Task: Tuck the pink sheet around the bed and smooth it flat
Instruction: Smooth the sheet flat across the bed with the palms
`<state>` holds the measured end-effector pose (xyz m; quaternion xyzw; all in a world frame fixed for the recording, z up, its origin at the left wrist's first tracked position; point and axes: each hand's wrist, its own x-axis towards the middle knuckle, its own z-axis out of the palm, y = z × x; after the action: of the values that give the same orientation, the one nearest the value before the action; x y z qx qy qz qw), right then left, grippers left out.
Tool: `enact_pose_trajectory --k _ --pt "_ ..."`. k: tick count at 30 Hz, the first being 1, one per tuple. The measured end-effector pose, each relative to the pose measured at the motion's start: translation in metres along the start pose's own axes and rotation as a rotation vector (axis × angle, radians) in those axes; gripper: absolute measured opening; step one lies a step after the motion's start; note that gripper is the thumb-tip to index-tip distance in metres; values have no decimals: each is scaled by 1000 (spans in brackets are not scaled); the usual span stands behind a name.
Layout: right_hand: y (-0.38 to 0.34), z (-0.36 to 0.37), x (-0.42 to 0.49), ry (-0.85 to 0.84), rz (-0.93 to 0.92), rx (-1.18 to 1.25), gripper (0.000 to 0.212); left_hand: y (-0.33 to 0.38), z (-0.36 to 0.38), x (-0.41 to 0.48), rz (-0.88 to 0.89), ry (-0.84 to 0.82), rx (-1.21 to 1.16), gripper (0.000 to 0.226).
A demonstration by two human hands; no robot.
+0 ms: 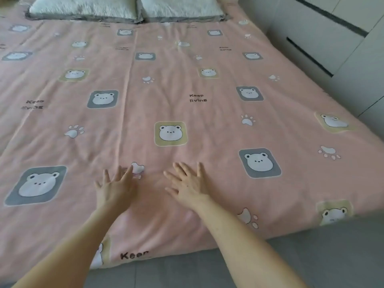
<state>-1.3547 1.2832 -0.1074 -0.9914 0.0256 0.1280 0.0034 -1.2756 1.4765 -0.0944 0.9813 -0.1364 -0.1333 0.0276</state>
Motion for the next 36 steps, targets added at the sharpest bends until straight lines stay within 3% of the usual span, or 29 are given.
enact_pose_trajectory --k 4,8,10,13,17,19,21,23,27,31,36 --pt "136 29 -7 128 164 35 63 87 38 32 -191 26 -62 59" --pt "289 53 -52 188 400 -24 63 193 57 56 -129 91 -29 61" --pt "357 61 -88 169 546 -67 62 265 66 50 3 95 3 59" --pt "433 61 -140 137 825 -23 63 373 84 13 356 30 19 52" --pt "457 36 -135 158 1075 159 58 431 71 0 719 -115 -10 48" --pt "446 14 -95 272 943 243 58 418 49 32 598 -6 -96 48" --pt "426 -2 -50 282 640 202 57 386 29 77 249 88 -108 50" --pt "406 -13 -9 266 353 182 56 349 13 120 -51 93 -49 57" --pt "386 -15 62 185 -11 90 54 314 -1 193 -366 46 -131 61" --pt "385 -12 142 168 -102 46 55 309 1 267 -401 111 -134 67" --pt "437 -19 218 251 12 19 61 360 -5 351 -301 159 -95 70"
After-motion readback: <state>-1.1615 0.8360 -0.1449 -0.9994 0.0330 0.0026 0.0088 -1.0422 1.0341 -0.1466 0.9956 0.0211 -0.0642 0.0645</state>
